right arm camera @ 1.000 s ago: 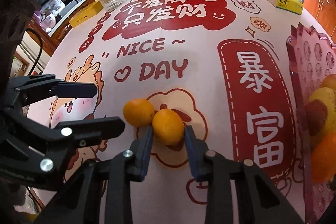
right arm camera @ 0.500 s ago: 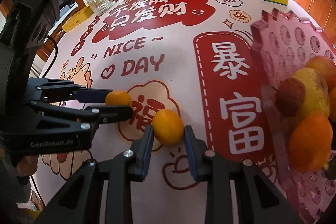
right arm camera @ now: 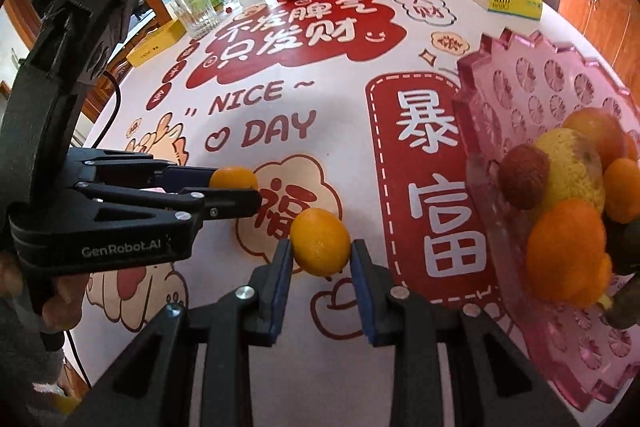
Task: Organize fruits
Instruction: 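Grasp a yellow citrus with the left tool while the right tool grasps the other, then carry both yellow citrus fruits into the pink bowl and release them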
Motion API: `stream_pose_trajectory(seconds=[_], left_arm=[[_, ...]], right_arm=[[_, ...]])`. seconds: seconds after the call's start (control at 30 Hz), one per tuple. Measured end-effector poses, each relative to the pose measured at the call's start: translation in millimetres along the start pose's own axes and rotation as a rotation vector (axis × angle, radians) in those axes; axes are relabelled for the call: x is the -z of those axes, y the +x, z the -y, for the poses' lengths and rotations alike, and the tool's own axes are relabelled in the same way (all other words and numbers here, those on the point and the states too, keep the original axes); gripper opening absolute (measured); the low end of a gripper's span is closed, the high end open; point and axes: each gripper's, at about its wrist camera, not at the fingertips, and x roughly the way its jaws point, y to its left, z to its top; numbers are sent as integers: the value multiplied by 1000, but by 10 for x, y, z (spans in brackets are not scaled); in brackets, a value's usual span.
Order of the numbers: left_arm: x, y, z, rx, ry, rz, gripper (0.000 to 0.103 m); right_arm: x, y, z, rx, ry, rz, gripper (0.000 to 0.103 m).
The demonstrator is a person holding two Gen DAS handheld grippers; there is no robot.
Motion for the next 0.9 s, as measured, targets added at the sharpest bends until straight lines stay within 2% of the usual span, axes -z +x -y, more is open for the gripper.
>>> stream_pose_trajectory(seconds=[0.3,0.57,0.7,0.9], left_arm=[[-55,-598,446,-1,33,121,33],[-383,-1072,1062,3,43,227,33],[-557,-1226,1412,7,58,269,33],[-845,-1219,1873,0,74,287,33]], right_arm=[[18,-542,-24,-7,-69,111,30],[-23,-1227,383,33,-24,225,29],[-86,-1586,689,85,19,277,29],[-242,-1956,1056,233,27,319,30]])
